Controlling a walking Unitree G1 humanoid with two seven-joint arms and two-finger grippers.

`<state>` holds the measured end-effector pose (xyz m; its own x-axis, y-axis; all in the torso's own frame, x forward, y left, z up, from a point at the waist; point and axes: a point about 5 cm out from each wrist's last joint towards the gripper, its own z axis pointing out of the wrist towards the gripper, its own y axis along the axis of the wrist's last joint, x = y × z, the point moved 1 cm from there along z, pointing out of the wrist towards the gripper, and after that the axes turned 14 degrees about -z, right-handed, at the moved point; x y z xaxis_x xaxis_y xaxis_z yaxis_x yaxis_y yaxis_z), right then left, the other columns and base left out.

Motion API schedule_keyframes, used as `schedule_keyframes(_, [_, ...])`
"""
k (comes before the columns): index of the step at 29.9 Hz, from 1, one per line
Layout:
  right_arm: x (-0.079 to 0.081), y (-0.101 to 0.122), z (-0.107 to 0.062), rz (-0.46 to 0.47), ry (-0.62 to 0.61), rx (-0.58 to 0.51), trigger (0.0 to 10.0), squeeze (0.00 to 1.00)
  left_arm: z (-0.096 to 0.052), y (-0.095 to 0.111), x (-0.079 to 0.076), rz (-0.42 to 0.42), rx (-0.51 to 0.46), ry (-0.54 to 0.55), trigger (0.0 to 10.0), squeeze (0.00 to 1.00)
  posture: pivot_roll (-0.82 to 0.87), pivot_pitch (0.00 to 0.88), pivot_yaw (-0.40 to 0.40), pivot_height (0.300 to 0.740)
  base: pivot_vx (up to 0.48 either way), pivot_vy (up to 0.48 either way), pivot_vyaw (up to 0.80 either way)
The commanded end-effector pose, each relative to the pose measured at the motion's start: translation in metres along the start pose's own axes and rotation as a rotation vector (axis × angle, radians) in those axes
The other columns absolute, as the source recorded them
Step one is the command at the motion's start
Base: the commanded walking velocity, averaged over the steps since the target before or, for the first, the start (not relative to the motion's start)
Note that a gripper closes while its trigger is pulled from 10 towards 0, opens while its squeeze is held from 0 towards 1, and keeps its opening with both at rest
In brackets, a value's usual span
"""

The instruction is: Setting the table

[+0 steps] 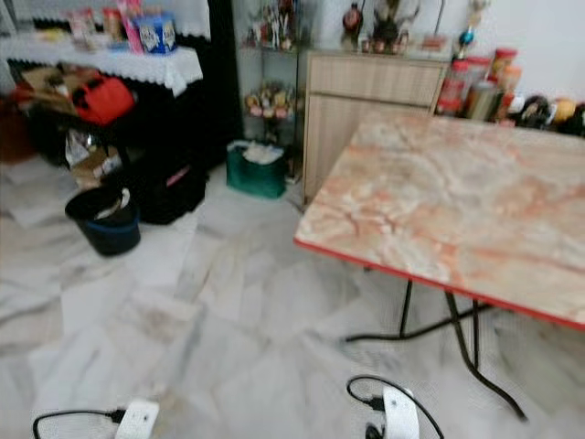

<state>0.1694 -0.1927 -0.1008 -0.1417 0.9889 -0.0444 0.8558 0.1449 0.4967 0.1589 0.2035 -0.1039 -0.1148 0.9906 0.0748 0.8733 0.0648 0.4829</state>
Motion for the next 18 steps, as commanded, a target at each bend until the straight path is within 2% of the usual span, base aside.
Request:
schedule_keyframes(1, [-0.0098,0.0021,-0.0012,0.008,-0.028,-0.010,10.0,0.00,0.0009,0.0074,-0.0058,0.000,-0.017,-0.015,10.0,0.00,0.10,0.000,-0.076,0.740,0.000,-0.461,0.00])
schedule_keyframes(18, [-0.0101,0.0034,-0.0010,0.007,-0.032,-0.011,10.0,0.00,0.0014,0.0116,-0.0073,0.002,-0.024,-0.021,10.0,0.00,0.09,0.000,-0.071,0.740,0.000,-0.461,0.00])
